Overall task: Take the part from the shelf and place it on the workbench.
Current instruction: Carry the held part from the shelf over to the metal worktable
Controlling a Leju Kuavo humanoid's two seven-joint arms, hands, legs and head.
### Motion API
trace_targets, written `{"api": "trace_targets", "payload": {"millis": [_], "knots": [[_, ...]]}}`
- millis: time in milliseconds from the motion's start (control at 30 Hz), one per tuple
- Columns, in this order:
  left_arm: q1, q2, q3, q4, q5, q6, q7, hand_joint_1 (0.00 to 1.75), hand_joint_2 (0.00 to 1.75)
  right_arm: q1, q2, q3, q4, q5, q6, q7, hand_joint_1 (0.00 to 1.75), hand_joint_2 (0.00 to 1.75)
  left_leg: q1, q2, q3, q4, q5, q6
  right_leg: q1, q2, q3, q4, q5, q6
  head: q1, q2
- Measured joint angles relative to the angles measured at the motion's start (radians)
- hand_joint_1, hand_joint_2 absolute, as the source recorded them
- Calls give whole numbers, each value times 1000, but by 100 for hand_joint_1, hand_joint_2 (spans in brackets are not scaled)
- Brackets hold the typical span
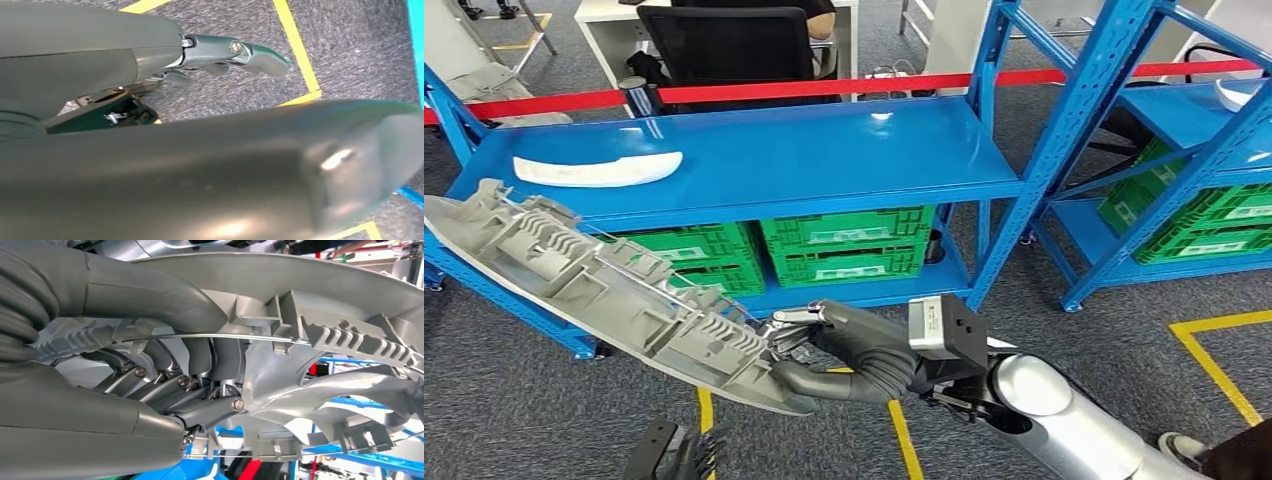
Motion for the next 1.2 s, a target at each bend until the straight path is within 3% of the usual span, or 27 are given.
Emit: {"api": "trace_targets", "payload": {"millis": [33,100,133,200,267,300,333,367,433,500,533,600,633,667,700,767,800,833,867,900,933,967,1033,1067,1133,1200], "knots": [[0,0,0,0,1,0,0,0,0,-1,0,-1,0,1,0,-2,175,175,-1,0,-3,2,7,-6,2,1,11,-21,-10,-4,-1,0],[1,2,1,3,4,1,-2,0,0,-2,0,-2,1,7,-2,-7,175,175,0,-2,-7,2,18,-19,2,0,0,-25,4,-16,-2,0],[3,3,1,4,6,1,-4,0,0,-3,1,-2,3,11,-3,-10,175,175,2,-3,-14,10,7,-26,0,0,-10,-25,14,-23,-2,0],[11,6,1,7,7,2,-11,0,0,-3,6,-2,7,17,-8,-16,175,175,6,-5,-39,76,-67,-40,-4,-2,-35,-26,37,-34,-2,0],[18,8,1,10,8,3,-21,0,0,-2,10,-2,15,21,-14,-22,175,175,9,-5,-70,198,-159,-50,-4,-2,-63,-25,60,-36,-3,0],[20,9,1,13,8,5,-24,0,0,0,11,-2,20,22,-17,-24,175,175,10,-5,-76,249,-178,-52,-4,-2,-78,-24,71,-35,-3,0],[21,10,1,15,8,7,-26,0,0,2,11,-2,25,24,-19,-26,175,175,11,-5,-66,271,-172,-53,-4,-3,-93,-23,82,-33,-3,0],[23,11,1,17,8,9,-27,0,0,3,11,-3,29,27,-21,-27,175,175,12,-5,-41,260,-150,-53,-4,-3,-108,-21,92,-31,-3,0],[23,16,1,20,8,11,-28,0,0,5,13,-5,33,31,-20,-28,175,175,12,-6,59,143,-113,-47,-4,-4,-133,-18,111,-25,-3,0],[21,20,1,21,8,11,-28,0,0,5,17,-6,33,32,-19,-28,175,175,8,-9,146,15,-125,-36,-2,-3,-143,-18,128,-15,-3,0],[21,21,1,22,8,11,-28,0,0,5,19,-7,33,32,-19,-28,175,175,5,-10,163,-17,-135,-29,-2,-3,-144,-20,136,-9,-3,0],[22,22,1,24,8,11,-27,0,0,5,21,-8,33,33,-19,-31,175,175,2,-10,157,-28,-125,-13,-4,-3,-145,-27,152,4,-4,0],[23,23,1,25,8,11,-27,0,0,5,21,-8,33,33,-19,-32,175,175,3,-8,151,-30,-115,-4,-5,-2,-150,-23,147,10,-3,0],[23,24,2,26,8,11,-27,0,0,6,21,-9,33,33,-19,-33,175,175,4,-6,142,-32,-104,5,-5,-2,-160,-5,123,14,-2,0],[23,25,2,26,8,11,-27,0,0,6,21,-10,33,34,-19,-33,175,175,5,-4,130,-35,-91,13,-6,-1,-175,33,82,16,-1,0],[23,25,2,27,9,12,-30,0,0,6,21,-12,35,36,-18,-31,175,175,3,-2,100,-33,-68,21,-5,-1,-212,159,-17,19,1,0],[23,25,2,27,9,14,-33,0,0,6,21,-12,37,38,-16,-29,175,175,2,-2,84,-31,-57,22,-4,-1,-223,218,-44,19,1,0],[24,24,2,27,9,16,-36,0,0,6,21,-13,38,39,-15,-26,175,175,1,-2,68,-28,-46,22,-4,-1,-223,256,-50,19,1,0],[24,22,2,27,9,18,-39,0,0,6,21,-13,39,39,-14,-23,175,175,0,-1,52,-25,-37,21,-3,-1,-208,261,-36,18,1,0],[24,21,2,27,9,20,-43,0,0,6,21,-13,40,40,-12,-21,175,175,-1,-1,37,-21,-29,19,-3,-1,-173,231,-10,15,1,0],[24,19,2,26,8,21,-47,0,0,5,22,-14,40,40,-13,-17,175,175,-1,-1,24,-16,-21,17,-2,-1,-123,172,11,12,1,0],[23,18,2,25,7,24,-51,0,0,4,23,-14,39,42,-15,-13,175,175,-2,-2,12,-11,-15,13,1,-2,-67,96,15,7,2,0],[23,17,2,23,5,33,-61,0,0,4,26,-15,37,47,-22,-2,175,175,-3,-2,0,-3,-4,2,6,-2,6,-13,-1,-2,1,0],[23,17,2,22,5,38,-65,0,0,5,27,-16,37,52,-28,3,175,175,-3,-2,-1,-2,2,-4,9,-2,16,-34,-10,-7,1,0],[24,18,2,22,2,46,-70,0,0,10,28,-17,35,63,-41,8,175,175,0,-2,-2,-6,12,-18,9,-3,9,-38,0,-21,1,0],[28,20,2,22,-1,53,-72,0,0,18,28,-19,32,72,-51,8,175,175,3,-3,-16,22,-16,-33,5,-4,-2,-41,17,-33,0,0]]}}
